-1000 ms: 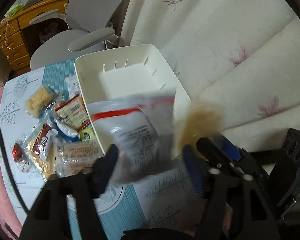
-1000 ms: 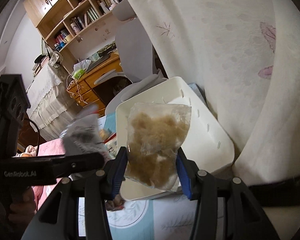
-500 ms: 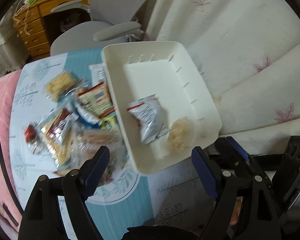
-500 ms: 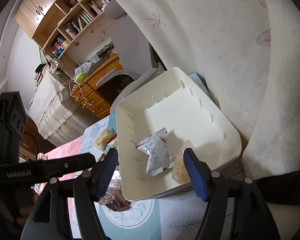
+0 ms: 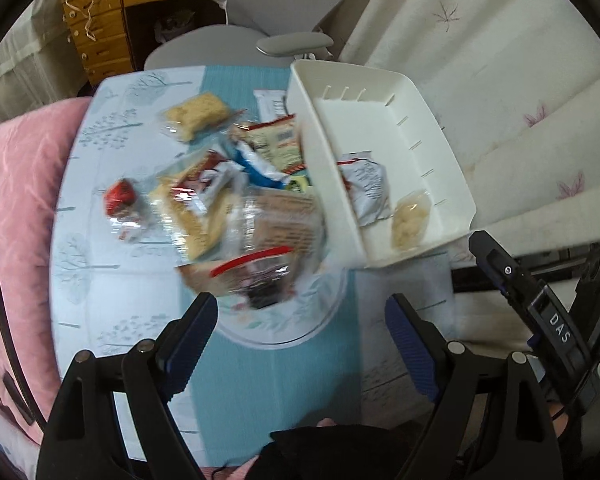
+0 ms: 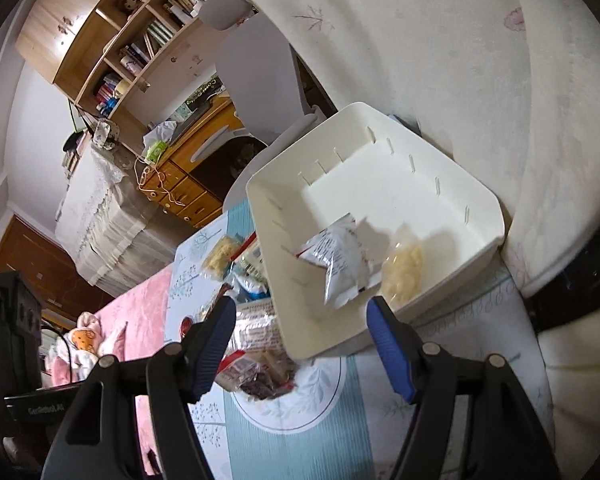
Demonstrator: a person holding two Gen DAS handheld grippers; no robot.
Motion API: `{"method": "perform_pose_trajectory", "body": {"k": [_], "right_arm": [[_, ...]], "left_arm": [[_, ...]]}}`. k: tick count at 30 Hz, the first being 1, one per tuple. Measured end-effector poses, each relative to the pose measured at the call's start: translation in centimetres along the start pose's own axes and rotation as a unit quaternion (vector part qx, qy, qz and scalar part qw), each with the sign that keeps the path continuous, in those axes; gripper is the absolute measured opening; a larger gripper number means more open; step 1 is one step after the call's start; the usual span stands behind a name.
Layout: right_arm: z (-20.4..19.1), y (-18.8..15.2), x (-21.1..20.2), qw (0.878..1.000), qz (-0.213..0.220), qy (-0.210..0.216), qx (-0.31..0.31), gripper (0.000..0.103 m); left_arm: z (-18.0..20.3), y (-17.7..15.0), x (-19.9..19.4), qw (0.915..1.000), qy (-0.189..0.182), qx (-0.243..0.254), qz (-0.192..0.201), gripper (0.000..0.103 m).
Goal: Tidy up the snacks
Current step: 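Release both bags into the white basket and withdraw both tools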
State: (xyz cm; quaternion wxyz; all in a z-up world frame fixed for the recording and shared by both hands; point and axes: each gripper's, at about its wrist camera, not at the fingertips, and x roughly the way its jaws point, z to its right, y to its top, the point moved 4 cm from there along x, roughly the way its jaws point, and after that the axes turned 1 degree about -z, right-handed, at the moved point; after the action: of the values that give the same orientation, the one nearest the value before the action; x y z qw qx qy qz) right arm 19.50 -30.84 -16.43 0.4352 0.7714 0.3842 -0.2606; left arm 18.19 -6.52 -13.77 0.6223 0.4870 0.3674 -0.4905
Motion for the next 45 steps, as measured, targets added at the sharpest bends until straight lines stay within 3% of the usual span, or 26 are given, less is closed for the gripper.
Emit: {"method": "perform_pose_trajectory", "body": {"k": [12,19,24,34,45], "right_arm": [[-6.5,-8.6,-1.5,0.998,0.017,-0.047,0.028,0.068],[-8.7,-13.3,-1.3,0.996,0.029,-0.066,0.05,0.068],[-9.8,-15.9,-0.7,0.996,0.015,-0.076,0.051,0.068],[-10.7,-17.4,1.3,0.994,0.013,-0.109,-0.004,0.068],[-11.0,-16.9,6.6,0.989,-0.027,-0.137,-0.056,0.068]], "left_arm": [[-9.1,-5.2,-3.7,0.9963,0.058,0.063,0.007,0.086],[-12.7,-7.4,-4.5,0.9956,0.038,0.085,0.011,0.086],[-14.6,-8.1,-4.6,0.9957,0.036,0.085,0.012,0.086],[-17.7,-7.8,-3.7,0.9983,0.034,0.045,0.012,0.086],[-19.5,-5.6,-0.1,0.9994,0.021,-0.002,-0.028,0.086]]}}
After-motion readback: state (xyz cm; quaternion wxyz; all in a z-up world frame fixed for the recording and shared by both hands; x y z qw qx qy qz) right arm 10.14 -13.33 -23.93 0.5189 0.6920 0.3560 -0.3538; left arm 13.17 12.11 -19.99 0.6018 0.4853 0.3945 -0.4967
